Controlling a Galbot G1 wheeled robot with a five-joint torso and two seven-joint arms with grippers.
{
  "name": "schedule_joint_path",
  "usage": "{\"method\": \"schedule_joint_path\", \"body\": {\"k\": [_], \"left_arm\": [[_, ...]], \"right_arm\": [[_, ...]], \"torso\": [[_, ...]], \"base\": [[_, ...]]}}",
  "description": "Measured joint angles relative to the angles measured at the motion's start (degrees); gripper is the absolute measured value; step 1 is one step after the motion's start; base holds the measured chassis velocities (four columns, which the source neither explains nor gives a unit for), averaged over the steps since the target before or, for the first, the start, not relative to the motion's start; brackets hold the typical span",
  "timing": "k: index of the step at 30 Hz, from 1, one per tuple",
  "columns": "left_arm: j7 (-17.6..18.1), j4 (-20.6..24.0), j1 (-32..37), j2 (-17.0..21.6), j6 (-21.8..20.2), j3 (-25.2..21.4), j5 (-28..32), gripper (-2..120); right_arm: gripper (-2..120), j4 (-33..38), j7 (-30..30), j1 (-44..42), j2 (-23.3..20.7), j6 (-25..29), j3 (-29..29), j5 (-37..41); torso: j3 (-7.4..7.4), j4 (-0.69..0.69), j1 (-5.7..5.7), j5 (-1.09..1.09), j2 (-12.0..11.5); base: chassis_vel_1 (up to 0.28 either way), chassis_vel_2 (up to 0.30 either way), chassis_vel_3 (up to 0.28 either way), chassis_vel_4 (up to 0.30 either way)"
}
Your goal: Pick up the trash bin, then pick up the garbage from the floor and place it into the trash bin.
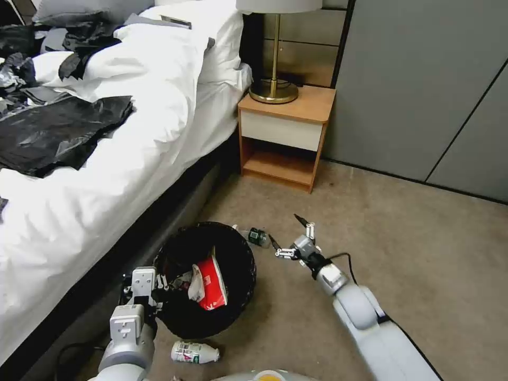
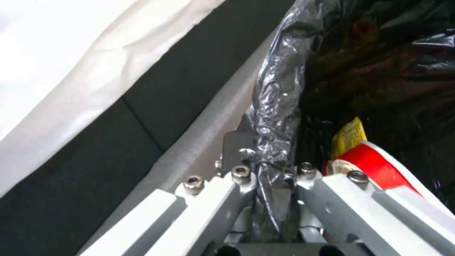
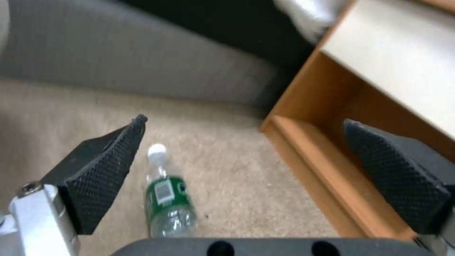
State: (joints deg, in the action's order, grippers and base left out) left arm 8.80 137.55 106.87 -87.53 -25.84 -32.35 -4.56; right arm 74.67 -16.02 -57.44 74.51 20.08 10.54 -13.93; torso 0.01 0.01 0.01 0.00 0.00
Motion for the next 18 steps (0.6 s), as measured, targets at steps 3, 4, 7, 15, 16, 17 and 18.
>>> {"method": "schedule_joint_path", "body": {"k": [3,4,7,15,16,17,18], "left_arm": [[0.01,-0.22,0.15,-0.19,0.0,-0.31,-0.15,0],[0.02,-0.37,0.19,-0.28,0.0,-0.44,-0.26,0],[0.01,-0.8,0.21,-0.39,0.0,-0.62,-0.39,0],[0.02,-2.19,-0.26,-0.58,0.0,-0.53,-0.82,0],[0.02,-2.19,-0.26,-0.58,0.0,-0.53,-0.82,0],[0.03,-2.28,-0.33,-0.66,0.01,-0.38,-0.93,0],[0.03,-2.29,-0.31,-0.79,0.01,-0.05,-1.1,0]], "right_arm": [[100,-5.52,-1.28,3.0,0.86,1.15,-0.89,-2.63],[100,-8.65,-1.83,4.57,1.42,2.05,-1.25,-4.18],[100,-13.93,-2.44,7.11,2.66,3.48,-1.64,-6.85],[100,-27.22,-2.18,14.33,6.93,6.69,-0.95,-13.69],[100,-27.22,-2.18,14.33,6.93,6.69,-0.95,-13.69],[100,-28.93,-2.0,15.24,7.38,6.8,-0.78,-14.19],[100,-30.78,-1.83,16.19,7.83,6.91,-0.58,-14.51]], "torso": [[0.0,0.0,0.0,0.01,0.0],[0.0,-0.01,0.0,-0.01,0.0],[0.0,-0.01,0.0,0.01,0.0],[0.0,0.0,0.0,0.0,0.0],[0.0,0.0,0.0,0.0,0.0],[0.0,-0.01,0.0,0.0,0.0],[0.0,-0.01,0.0,0.0,0.0]], "base": [[0.0,0.0,0.0,0.0],[0.0,0.0,0.0,0.0],[0.0,0.0,0.0,0.0],[0.0,0.0,0.0,0.0],[0.0,0.0,0.0,0.0],[0.0,0.0,0.0,0.0],[0.0,0.0,0.0,0.0]]}}
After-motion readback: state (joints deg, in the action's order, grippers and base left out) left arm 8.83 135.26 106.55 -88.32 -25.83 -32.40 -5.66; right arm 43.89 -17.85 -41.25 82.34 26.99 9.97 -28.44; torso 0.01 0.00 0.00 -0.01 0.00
